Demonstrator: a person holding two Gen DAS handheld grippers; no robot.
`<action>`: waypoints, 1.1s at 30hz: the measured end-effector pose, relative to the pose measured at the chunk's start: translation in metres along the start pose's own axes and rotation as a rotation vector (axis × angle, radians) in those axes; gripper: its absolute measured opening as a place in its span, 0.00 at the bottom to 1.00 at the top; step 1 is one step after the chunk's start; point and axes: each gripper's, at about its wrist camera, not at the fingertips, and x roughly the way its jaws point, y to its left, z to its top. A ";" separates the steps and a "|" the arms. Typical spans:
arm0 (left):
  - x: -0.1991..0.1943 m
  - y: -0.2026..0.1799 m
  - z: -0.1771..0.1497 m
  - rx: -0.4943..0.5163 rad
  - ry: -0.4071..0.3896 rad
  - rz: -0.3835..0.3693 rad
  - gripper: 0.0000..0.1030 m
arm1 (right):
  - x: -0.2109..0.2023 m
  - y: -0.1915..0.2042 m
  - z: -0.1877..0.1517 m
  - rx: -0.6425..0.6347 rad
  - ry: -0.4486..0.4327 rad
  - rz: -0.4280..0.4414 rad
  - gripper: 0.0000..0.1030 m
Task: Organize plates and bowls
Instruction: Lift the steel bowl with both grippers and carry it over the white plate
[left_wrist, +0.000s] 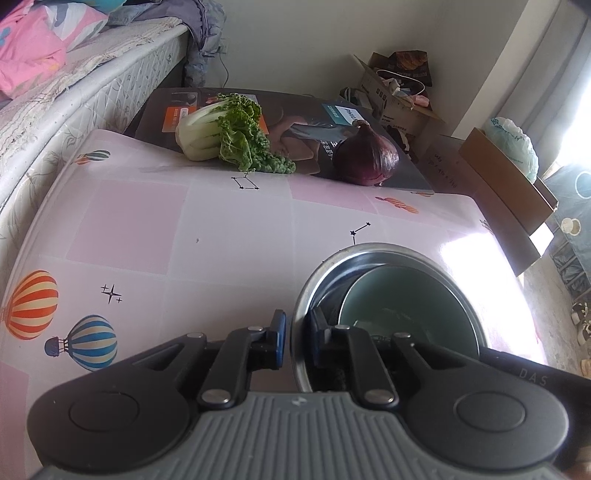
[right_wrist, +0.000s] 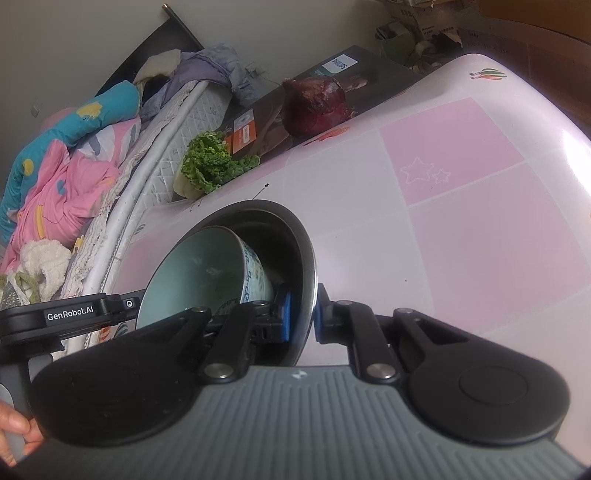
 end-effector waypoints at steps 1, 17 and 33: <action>0.000 0.002 0.000 -0.009 0.008 -0.007 0.14 | 0.000 0.000 0.000 0.002 0.000 0.002 0.10; 0.015 0.008 -0.008 -0.071 0.072 -0.024 0.19 | -0.003 -0.002 0.002 0.009 -0.013 0.003 0.10; 0.007 -0.009 -0.009 0.000 0.017 0.030 0.11 | -0.004 0.004 0.002 -0.054 -0.042 -0.021 0.10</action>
